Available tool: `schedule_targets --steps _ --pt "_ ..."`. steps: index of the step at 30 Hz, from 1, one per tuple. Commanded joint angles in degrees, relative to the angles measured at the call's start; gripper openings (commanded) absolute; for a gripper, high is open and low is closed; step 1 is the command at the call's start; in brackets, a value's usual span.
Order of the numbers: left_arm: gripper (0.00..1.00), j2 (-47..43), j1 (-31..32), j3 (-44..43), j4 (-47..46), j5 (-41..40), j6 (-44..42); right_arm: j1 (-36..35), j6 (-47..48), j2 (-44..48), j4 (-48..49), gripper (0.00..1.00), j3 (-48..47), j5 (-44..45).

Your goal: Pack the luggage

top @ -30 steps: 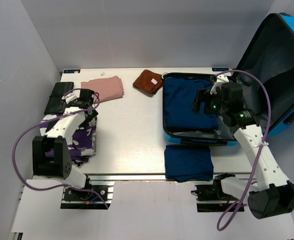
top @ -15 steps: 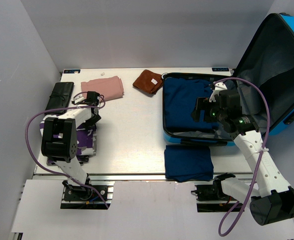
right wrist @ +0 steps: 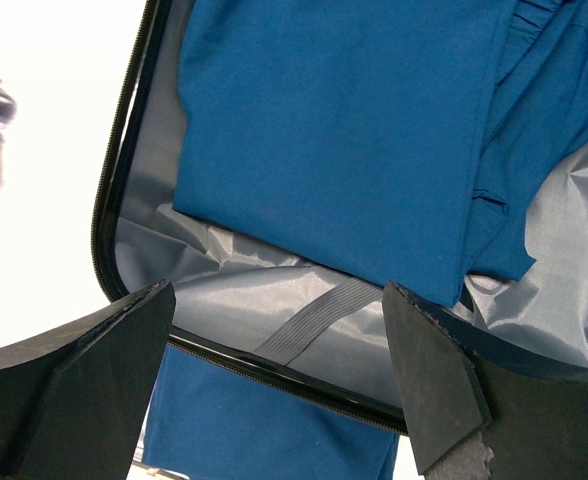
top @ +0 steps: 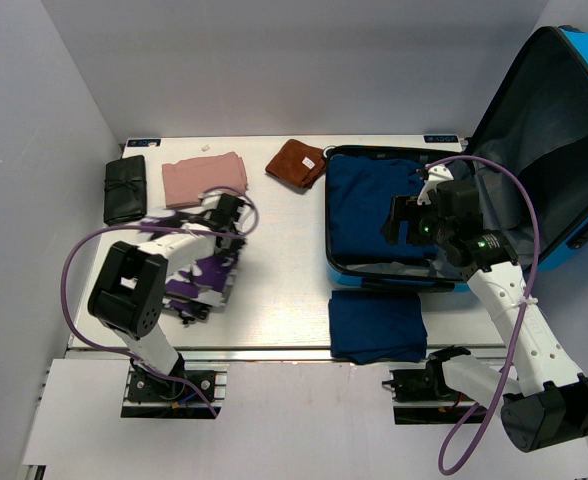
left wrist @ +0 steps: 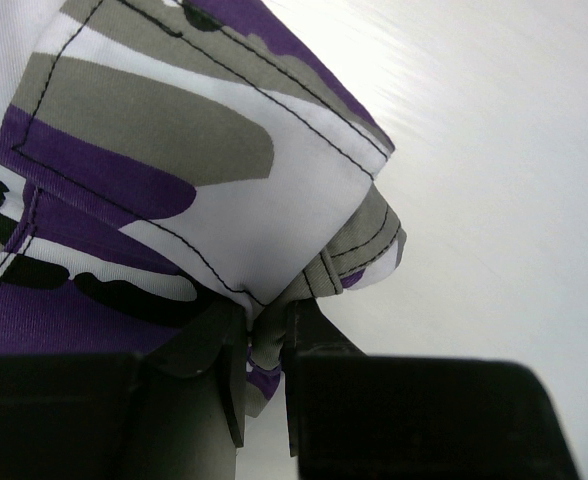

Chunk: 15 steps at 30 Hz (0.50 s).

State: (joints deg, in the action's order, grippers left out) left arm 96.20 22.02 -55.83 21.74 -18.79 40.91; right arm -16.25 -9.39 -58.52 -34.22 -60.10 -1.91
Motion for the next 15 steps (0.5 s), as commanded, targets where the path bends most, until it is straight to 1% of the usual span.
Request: schedule_targets --steps 1,2,3,5,6,7,8,9,10,11,12,13,15 --pt "0.0 3.7 10.2 4.9 1.5 22.1 4.3 -0.7 0.8 1.0 2.0 0.89 0.2 -1.9" --pt "0.0 3.6 11.9 5.3 2.0 22.6 4.6 -0.5 1.0 1.0 2.0 0.89 0.2 -1.9" --pt "0.0 2.7 14.9 5.6 2.7 23.3 4.7 -0.8 1.3 0.7 1.9 0.89 0.0 -1.8" --pt "0.0 0.9 17.3 5.8 6.4 22.7 5.7 -1.2 1.4 -0.1 1.6 0.89 -0.4 -1.6" --pt "0.0 -2.0 19.6 6.0 7.5 22.2 6.0 -1.4 1.5 -0.4 1.6 0.89 -0.5 -1.9" --pt "0.03 -3.7 20.6 6.2 8.9 21.9 6.3 -1.8 1.5 -0.8 1.9 0.89 -0.5 -2.0" --pt "0.2 -5.5 21.3 6.1 9.7 21.4 6.5 -1.8 1.5 -1.2 2.1 0.89 -0.7 -2.3" --pt "0.2 -7.5 21.8 5.7 10.9 20.7 6.6 -2.0 1.5 -1.5 2.5 0.89 -0.9 -2.5" --pt "0.46 -11.4 21.8 5.2 13.2 19.8 7.0 -2.8 1.7 -2.5 2.6 0.89 -1.2 -2.6" --pt "0.54 -13.3 22.4 4.4 14.4 17.0 7.2 -3.3 1.6 -3.1 2.6 0.89 -1.6 -2.6" --pt "0.67 -15.1 22.4 3.5 15.6 15.9 7.3 -3.9 2.1 -4.5 2.7 0.89 -2.7 -3.4" --pt "0.98 -18.3 22.4 1.6 17.5 13.9 7.3 -4.7 2.0 -5.2 2.8 0.89 -3.4 -3.4" --pt "0.98 -21.2 22.4 -0.5 20.6 11.0 8.4 -6.5 2.2 -7.6 2.9 0.89 -4.8 -3.4"
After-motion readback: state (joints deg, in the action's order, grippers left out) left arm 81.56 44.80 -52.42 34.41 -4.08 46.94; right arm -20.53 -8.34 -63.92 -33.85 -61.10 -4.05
